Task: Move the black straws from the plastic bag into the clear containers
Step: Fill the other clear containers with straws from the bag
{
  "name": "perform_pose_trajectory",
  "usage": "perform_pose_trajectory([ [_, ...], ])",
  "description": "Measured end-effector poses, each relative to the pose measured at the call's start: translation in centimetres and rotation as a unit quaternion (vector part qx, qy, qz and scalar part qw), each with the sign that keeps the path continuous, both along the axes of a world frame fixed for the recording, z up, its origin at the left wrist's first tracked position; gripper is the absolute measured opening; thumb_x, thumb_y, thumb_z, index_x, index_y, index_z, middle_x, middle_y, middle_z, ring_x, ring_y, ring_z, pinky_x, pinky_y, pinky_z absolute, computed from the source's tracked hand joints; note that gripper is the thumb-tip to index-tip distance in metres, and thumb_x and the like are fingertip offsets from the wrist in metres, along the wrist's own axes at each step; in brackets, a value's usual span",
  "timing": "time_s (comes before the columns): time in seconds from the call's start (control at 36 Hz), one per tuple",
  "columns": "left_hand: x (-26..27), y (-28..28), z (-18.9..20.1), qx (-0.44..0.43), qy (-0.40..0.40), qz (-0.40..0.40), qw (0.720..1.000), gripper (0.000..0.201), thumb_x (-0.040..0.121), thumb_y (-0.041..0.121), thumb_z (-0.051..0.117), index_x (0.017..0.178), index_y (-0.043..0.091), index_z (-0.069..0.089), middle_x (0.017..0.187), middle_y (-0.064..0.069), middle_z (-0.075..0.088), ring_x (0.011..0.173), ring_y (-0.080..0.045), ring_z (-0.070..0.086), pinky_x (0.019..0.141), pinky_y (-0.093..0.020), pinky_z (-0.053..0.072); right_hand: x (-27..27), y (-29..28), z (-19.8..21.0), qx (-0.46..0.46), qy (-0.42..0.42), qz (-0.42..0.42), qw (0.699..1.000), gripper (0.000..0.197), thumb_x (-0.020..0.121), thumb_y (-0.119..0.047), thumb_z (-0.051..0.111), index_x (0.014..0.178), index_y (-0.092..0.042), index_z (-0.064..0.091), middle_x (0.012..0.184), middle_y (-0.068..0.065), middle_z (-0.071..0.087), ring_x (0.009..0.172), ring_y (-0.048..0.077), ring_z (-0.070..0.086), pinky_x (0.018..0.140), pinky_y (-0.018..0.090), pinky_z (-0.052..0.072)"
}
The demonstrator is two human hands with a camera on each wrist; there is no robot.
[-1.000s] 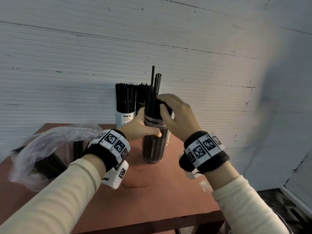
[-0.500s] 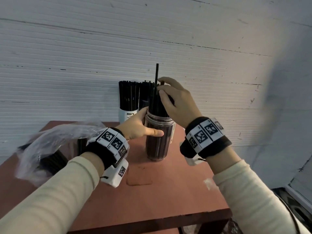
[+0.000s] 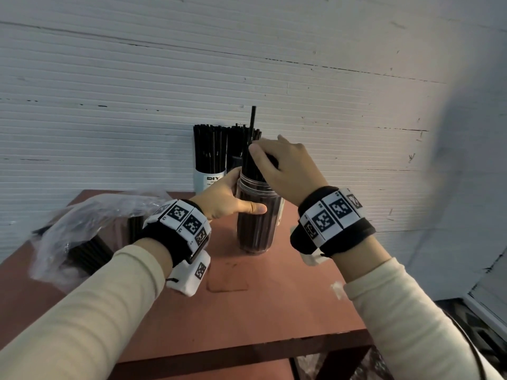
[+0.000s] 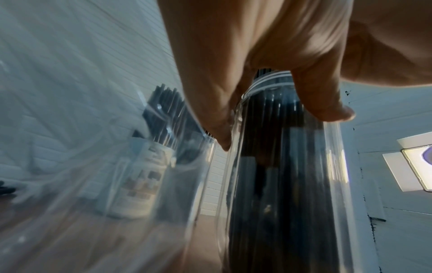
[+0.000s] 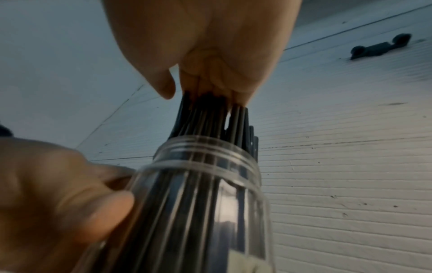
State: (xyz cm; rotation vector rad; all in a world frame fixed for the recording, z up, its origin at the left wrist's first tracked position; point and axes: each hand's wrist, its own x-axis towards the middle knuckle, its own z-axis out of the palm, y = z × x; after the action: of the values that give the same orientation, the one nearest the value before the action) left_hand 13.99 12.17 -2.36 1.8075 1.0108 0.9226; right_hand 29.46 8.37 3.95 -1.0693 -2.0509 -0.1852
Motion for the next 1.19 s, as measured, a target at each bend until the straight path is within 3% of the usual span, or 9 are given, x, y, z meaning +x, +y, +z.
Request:
perform_pose_trajectory([
  [0.08, 0.0, 0.1, -0.1, 0.001, -0.002, 0.000, 1.000, 0.091, 0.057, 0.029, 0.093, 0.136, 0.022, 0.048, 0.121, 0.007, 0.068, 0.117, -0.008, 0.061, 0.111, -0.044, 0.040, 0.1, -0.5, 0.7, -0.012, 0.038, 0.000, 0.999, 0.039, 0.103, -0.032, 0.040, 0.071, -0.022, 0.059, 0.061, -0.005, 0.060, 0.063, 0.005, 0.055, 0.081, 0.028, 0.047],
  [0.14, 0.0, 0.1, -0.1, -0.001, -0.004, 0.005, 1.000, 0.095, 0.053, 0.034, 0.093, 0.135, 0.024, 0.048, 0.122, 0.008, 0.068, 0.118, -0.008, 0.060, 0.111, -0.044, 0.040, 0.2, -0.6, 1.2, -0.003, 0.040, 0.006, 0.999, 0.036, 0.101, -0.032, 0.044, 0.131, -0.014, 0.056, 0.128, 0.005, 0.063, 0.113, 0.002, 0.054, 0.095, 0.006, 0.035],
  [0.22, 0.0, 0.1, -0.2, -0.005, -0.012, 0.006, 1.000, 0.106, 0.043, 0.044, 0.093, 0.136, 0.024, 0.047, 0.123, 0.009, 0.067, 0.119, -0.009, 0.060, 0.111, -0.044, 0.040, 0.0, -0.1, 1.6, 0.042, 0.018, 0.050, 0.998, 0.058, 0.101, -0.023, 0.045, 0.152, -0.011, 0.022, 0.158, 0.003, 0.025, 0.142, 0.008, 0.025, 0.106, 0.000, 0.012],
  [0.44, 0.1, -0.2, -0.1, -0.004, -0.018, 0.011, 1.000, 0.103, 0.043, 0.046, 0.093, 0.133, 0.023, 0.049, 0.120, 0.008, 0.068, 0.116, -0.010, 0.062, 0.109, -0.044, 0.042, 0.1, -0.1, -0.7, 0.023, 0.005, -0.003, 1.000, 0.035, 0.099, -0.024, 0.047, 0.128, -0.008, 0.059, 0.135, 0.004, 0.056, 0.123, 0.017, 0.053, 0.103, 0.017, 0.035],
  [0.67, 0.2, -0.5, -0.2, -0.016, -0.014, 0.018, 1.000, 0.104, 0.044, 0.047, 0.094, 0.134, 0.024, 0.048, 0.121, 0.007, 0.068, 0.117, -0.011, 0.061, 0.109, -0.044, 0.042, 0.5, -0.5, -1.4, 0.019, -0.004, 0.021, 1.000, 0.050, 0.101, -0.023, 0.043, 0.149, -0.012, 0.034, 0.156, 0.002, 0.030, 0.146, 0.014, 0.022, 0.119, 0.026, 0.016],
  [0.81, 0.6, -1.1, -0.1, -0.035, -0.022, 0.020, 0.999, 0.081, 0.069, 0.018, 0.088, 0.138, 0.020, 0.044, 0.120, 0.004, 0.064, 0.118, -0.013, 0.058, 0.111, -0.044, 0.041, -0.1, -0.1, -2.4, 0.047, -0.058, -0.013, 0.997, 0.044, 0.099, -0.025, 0.044, 0.140, -0.010, 0.047, 0.142, 0.005, 0.050, 0.137, 0.020, 0.039, 0.114, 0.027, 0.026],
  [0.97, 0.8, -1.6, -0.2, -0.042, -0.021, 0.018, 0.999, 0.101, 0.068, 0.026, 0.089, 0.149, 0.024, 0.029, 0.135, 0.001, 0.055, 0.128, -0.014, 0.050, 0.115, -0.045, 0.034, 0.2, -0.6, -1.7, 0.017, -0.053, -0.005, 0.998, 0.046, 0.100, -0.029, 0.045, 0.142, -0.013, 0.044, 0.145, 0.002, 0.047, 0.136, 0.016, 0.038, 0.109, 0.020, 0.022],
  [1.08, 0.0, -2.5, -0.1, -0.048, 0.040, 0.033, 0.997, 0.138, 0.059, 0.042, 0.091, 0.155, 0.035, -0.008, 0.163, 0.004, 0.016, 0.149, -0.015, 0.018, 0.121, -0.044, 0.018, 0.3, -1.4, -1.0, -0.002, -0.004, 0.014, 1.000, 0.055, 0.100, -0.032, 0.046, 0.149, -0.015, 0.031, 0.157, -0.002, 0.027, 0.145, 0.011, 0.020, 0.114, 0.015, 0.013],
  [1.19, -2.0, -4.8, 1.1, 0.055, 0.078, 0.103, 0.990, 0.078, 0.084, 0.015, 0.072, 0.150, 0.030, 0.032, 0.145, -0.001, 0.046, 0.137, -0.018, 0.040, 0.109, -0.030, 0.034, -0.8, -3.0, -0.4, 0.053, 0.091, 0.048, 0.993, 0.040, 0.097, -0.023, 0.052, 0.134, -0.008, 0.049, 0.136, 0.005, 0.048, 0.124, 0.014, 0.046, 0.103, 0.015, 0.034],
])
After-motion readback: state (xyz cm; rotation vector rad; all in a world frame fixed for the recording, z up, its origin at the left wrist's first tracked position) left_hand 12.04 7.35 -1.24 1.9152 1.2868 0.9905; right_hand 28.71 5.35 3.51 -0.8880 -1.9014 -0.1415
